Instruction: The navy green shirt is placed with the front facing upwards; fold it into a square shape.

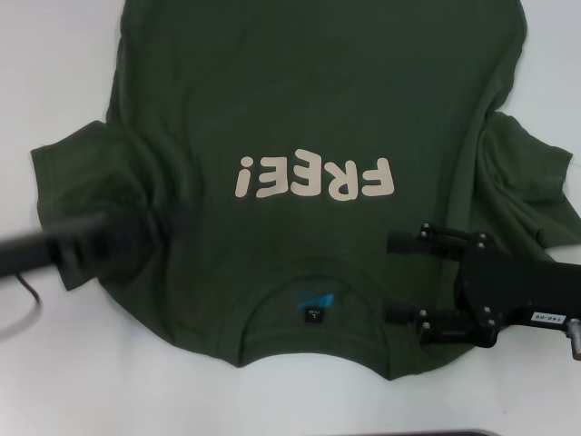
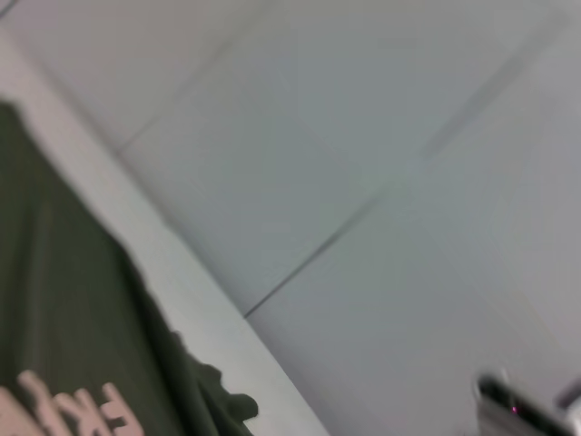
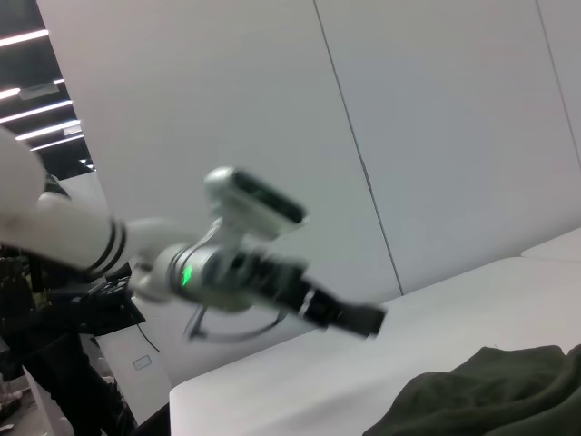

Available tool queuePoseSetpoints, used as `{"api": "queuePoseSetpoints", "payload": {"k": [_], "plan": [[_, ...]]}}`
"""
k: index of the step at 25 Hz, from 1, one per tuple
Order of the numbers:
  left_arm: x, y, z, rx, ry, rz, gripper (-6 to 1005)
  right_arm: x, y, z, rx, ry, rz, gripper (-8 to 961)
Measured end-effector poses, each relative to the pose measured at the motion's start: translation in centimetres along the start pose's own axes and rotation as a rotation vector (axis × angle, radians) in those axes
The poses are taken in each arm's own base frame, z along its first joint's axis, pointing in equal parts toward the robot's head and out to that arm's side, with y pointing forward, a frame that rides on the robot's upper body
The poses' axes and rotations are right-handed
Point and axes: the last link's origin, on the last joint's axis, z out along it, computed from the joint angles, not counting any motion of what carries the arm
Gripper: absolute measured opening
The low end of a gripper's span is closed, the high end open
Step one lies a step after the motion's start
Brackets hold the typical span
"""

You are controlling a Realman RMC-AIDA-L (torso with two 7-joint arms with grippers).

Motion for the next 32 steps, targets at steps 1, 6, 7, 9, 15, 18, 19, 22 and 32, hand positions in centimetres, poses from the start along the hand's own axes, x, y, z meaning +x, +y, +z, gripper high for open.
{"api": "queuePoseSetpoints", "payload": {"k": [1,6,7,9,15,18,19,22,32], "plan": [[1.3,-0.3,-0.3,0.015,-0.001,-0.093,792,0.0,0.0,0.0,0.000,0.000,0.000,885],[6.0,-1.4,-1.8,0.100,0.048,-0.473,789,0.0,0.0,0.0,0.001,0.000,0.002,885],[6.6,-1.5,-2.2,0.107,0.073,-0.514,789,0.0,0.0,0.0,0.001,0.000,0.002,885],[7.6,-1.7,-3.2,0.131,0.120,-0.552,787,0.0,0.0,0.0,0.001,0.001,0.002,885],[7.9,-3.8,-6.2,0.338,0.133,-0.623,784,0.0,0.0,-0.1,0.001,0.003,0.001,884],[7.5,-4.3,-6.9,0.421,0.081,-0.634,782,0.0,0.0,-0.1,0.000,0.006,0.001,884],[7.6,-4.5,-7.1,0.441,0.065,-0.633,779,0.0,0.0,-0.1,-0.001,0.007,0.002,884],[7.9,-4.5,-7.6,0.498,0.021,-0.615,771,0.0,0.0,-0.2,-0.002,0.013,0.015,884],[8.5,-4.8,-8.6,0.637,-0.090,-0.625,765,0.0,-0.2,-0.2,0.004,0.019,0.024,884]]}}
